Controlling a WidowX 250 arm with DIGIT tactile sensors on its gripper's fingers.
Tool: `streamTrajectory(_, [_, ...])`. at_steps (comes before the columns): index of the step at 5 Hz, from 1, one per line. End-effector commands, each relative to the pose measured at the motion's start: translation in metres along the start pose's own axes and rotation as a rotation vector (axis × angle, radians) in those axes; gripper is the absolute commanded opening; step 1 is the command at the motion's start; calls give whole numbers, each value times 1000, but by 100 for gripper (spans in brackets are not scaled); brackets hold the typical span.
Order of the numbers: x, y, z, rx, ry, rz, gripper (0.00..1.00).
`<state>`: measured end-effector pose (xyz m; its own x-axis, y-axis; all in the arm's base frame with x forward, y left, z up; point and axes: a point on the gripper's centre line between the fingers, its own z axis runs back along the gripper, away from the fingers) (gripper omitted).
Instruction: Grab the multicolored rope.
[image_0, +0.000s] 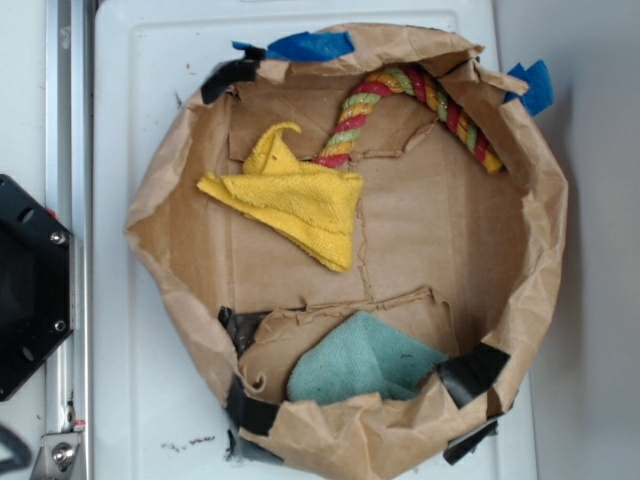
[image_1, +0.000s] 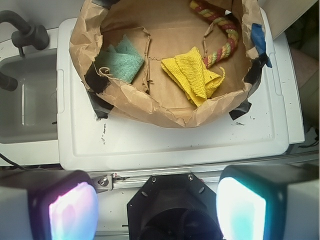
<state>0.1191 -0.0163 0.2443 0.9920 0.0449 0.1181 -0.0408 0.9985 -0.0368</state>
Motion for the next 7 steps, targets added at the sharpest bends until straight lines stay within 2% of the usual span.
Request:
streamTrajectory(1, [0, 0, 0, 0, 0, 0, 100])
streamTrajectory(2, [40, 0, -18, 13, -75, 96, 100])
streamTrajectory(4, [92, 12, -58, 36, -122, 234, 100])
streamTrajectory(5, [112, 27, -90, 39, -108, 319, 100])
streamTrajectory(6, [125, 39, -110, 8, -90, 346, 100])
streamTrajectory(7, [136, 45, -132, 10, -70, 367, 100])
